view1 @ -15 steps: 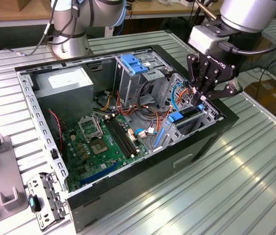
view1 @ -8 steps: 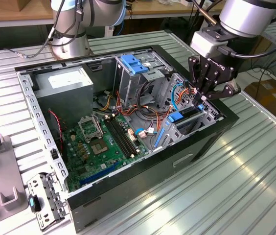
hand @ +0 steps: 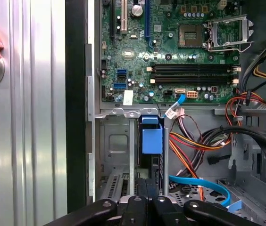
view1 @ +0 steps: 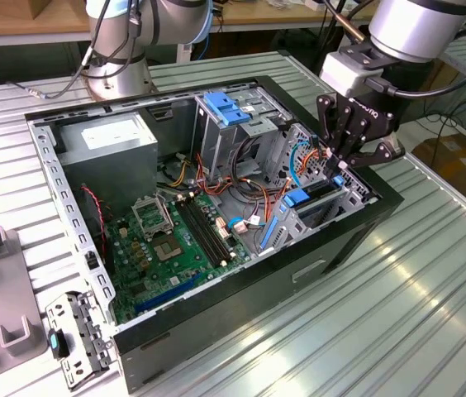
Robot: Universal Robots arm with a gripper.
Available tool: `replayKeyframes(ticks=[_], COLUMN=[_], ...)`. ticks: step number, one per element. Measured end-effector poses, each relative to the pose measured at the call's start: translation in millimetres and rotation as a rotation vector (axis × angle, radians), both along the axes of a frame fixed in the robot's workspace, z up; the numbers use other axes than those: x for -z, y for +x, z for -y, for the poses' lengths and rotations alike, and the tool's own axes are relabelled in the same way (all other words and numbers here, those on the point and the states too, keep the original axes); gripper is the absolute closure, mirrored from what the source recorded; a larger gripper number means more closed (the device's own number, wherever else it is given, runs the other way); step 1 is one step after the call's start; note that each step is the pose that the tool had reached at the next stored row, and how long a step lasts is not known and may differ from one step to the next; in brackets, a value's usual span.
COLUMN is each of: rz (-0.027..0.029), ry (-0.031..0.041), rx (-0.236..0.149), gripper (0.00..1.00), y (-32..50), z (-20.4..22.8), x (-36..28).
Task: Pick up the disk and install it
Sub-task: 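Insert the disk into the insertion slot, then insert the first disk wire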
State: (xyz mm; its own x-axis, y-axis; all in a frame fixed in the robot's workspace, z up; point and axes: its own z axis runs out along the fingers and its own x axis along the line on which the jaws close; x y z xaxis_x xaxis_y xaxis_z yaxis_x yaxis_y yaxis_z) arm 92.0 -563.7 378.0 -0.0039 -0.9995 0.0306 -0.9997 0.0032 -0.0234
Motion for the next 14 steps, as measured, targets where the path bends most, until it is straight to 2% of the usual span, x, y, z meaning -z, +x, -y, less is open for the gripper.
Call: replayKeyframes(ticks=[14], rz=[-0.0001], ry=[0.0006], rx=[0.000], gripper=[0.89], y=[-0.1], z=[-0.1], x=[0.6])
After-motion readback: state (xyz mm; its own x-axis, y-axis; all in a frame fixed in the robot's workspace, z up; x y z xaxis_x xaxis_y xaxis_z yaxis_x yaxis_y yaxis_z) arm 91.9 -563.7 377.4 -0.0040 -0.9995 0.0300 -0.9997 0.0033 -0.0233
